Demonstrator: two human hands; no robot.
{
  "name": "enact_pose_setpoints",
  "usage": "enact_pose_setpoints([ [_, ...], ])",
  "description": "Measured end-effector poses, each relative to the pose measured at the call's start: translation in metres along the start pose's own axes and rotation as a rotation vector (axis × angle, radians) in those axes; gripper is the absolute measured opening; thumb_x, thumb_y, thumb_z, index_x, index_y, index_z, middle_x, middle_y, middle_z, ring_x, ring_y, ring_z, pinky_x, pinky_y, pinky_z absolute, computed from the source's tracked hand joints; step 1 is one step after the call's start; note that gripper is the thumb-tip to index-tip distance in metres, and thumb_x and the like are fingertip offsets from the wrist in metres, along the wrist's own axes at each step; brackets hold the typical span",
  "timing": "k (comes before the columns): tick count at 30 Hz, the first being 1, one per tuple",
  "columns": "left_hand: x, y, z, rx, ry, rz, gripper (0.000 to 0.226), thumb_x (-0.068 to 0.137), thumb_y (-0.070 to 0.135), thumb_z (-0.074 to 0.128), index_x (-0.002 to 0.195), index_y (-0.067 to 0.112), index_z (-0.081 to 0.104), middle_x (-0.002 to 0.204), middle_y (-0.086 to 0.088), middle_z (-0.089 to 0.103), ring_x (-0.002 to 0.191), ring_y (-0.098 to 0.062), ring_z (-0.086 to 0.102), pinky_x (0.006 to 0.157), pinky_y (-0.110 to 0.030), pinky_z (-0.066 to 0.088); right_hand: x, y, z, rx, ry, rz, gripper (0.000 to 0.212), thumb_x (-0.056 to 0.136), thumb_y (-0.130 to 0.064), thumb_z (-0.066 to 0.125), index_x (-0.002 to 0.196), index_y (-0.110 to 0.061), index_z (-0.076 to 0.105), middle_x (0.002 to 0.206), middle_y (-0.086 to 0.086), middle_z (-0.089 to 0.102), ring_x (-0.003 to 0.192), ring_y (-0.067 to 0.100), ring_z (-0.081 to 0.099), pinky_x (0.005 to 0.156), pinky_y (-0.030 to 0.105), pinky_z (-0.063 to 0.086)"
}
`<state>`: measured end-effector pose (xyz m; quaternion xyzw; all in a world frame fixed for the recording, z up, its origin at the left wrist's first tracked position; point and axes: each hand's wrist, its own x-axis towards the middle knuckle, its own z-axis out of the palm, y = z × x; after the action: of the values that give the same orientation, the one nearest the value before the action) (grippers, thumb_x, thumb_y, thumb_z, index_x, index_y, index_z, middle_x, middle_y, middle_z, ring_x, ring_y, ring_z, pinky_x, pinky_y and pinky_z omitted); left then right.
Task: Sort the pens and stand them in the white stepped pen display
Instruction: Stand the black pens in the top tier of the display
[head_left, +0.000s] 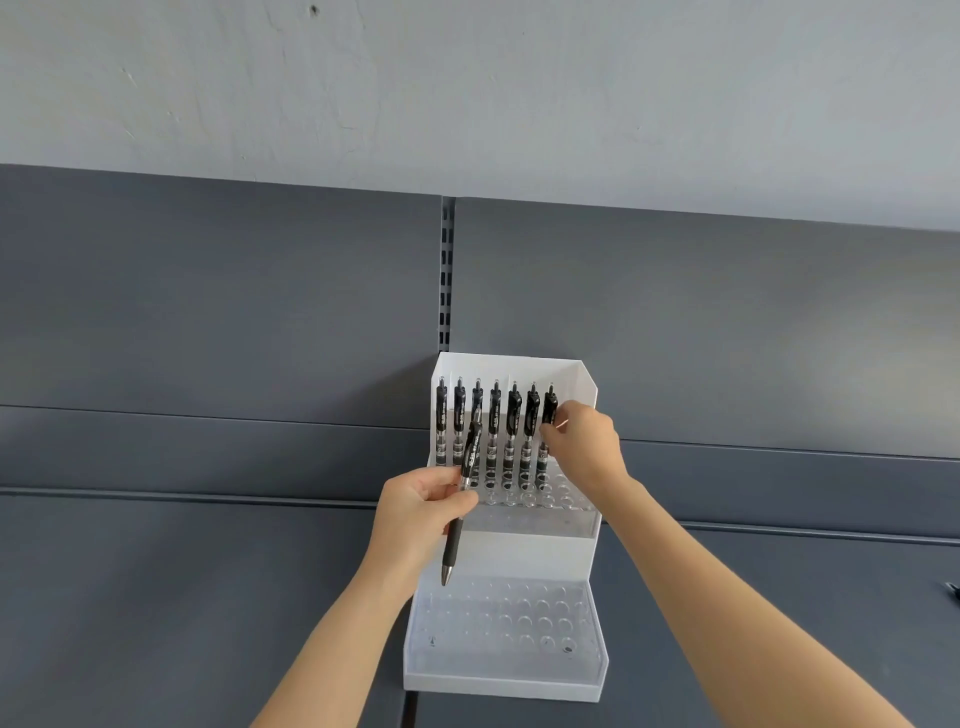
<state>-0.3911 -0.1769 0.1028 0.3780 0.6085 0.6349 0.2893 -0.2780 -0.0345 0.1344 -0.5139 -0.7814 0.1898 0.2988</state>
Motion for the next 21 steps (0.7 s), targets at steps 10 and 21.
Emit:
enact_pose_setpoints([
  [10, -0.004, 0.001, 0.002, 0.030, -0.032, 0.005, 0.015, 0.080, 0.000, 0.068, 0.079, 0.015, 0.067, 0.081, -0.008, 0.066, 0.069, -0.012, 0.059, 0.054, -0.011, 0.049, -0.048, 0.010, -0.008, 0.240, 0.056, -0.036, 0.018, 0.088, -0.015, 0.058, 0.102, -0.008, 0.067, 0.090, 0.000, 0.066, 0.090, 0.019, 0.061, 0.077, 0.026, 0.043],
  [21, -0.002, -0.008, 0.035, 0.206, -0.088, 0.115, 0.021, 0.076, 0.007, 0.073, 0.097, 0.011, 0.072, 0.076, 0.004, 0.065, 0.073, -0.013, 0.060, 0.070, -0.022, 0.050, -0.066, 0.002, -0.002, 0.437, -0.118, -0.062, 0.032, 0.084, -0.015, 0.062, 0.053, -0.014, 0.054, 0.043, -0.009, 0.040, 0.044, 0.005, 0.034, 0.046, 0.015, 0.026],
])
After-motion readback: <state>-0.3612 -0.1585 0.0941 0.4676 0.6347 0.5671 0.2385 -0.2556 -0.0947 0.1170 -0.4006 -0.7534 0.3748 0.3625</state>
